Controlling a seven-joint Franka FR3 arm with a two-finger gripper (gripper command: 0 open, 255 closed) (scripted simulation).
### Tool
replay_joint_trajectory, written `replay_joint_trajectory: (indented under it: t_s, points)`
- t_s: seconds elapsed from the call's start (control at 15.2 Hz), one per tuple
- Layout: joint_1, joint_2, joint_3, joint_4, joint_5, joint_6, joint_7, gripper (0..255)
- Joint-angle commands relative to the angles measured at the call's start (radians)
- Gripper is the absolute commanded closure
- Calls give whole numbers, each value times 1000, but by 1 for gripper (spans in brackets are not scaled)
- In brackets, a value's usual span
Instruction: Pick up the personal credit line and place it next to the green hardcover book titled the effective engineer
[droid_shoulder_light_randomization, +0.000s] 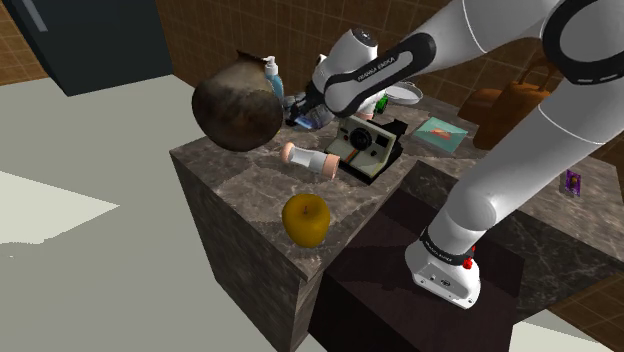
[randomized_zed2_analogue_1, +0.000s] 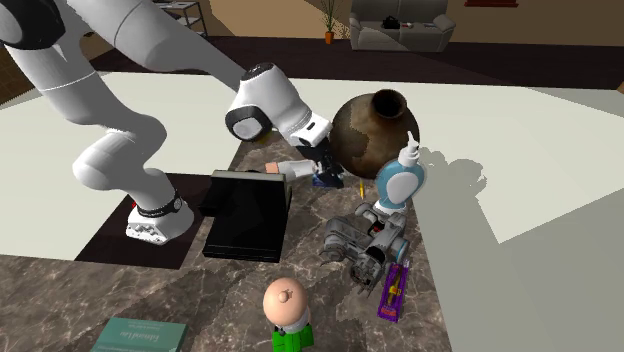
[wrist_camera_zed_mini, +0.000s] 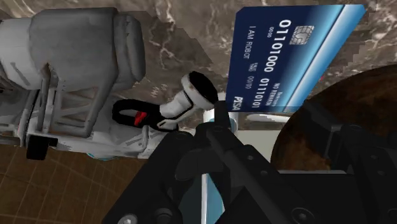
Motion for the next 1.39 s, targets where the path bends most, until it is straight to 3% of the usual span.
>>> replay_joint_trajectory:
  t_s: [0.0, 0.26, 0.53, 1.32]
  points:
    - [26, -37, -62, -42, 76, 2, -110, 255]
    - [69, -104, -194, -103, 171, -11, -290, 255]
    - [90, -165, -321, -147, 219, -37, -442, 255]
    - [55, -268, -663, -155, 237, -174, -822, 255]
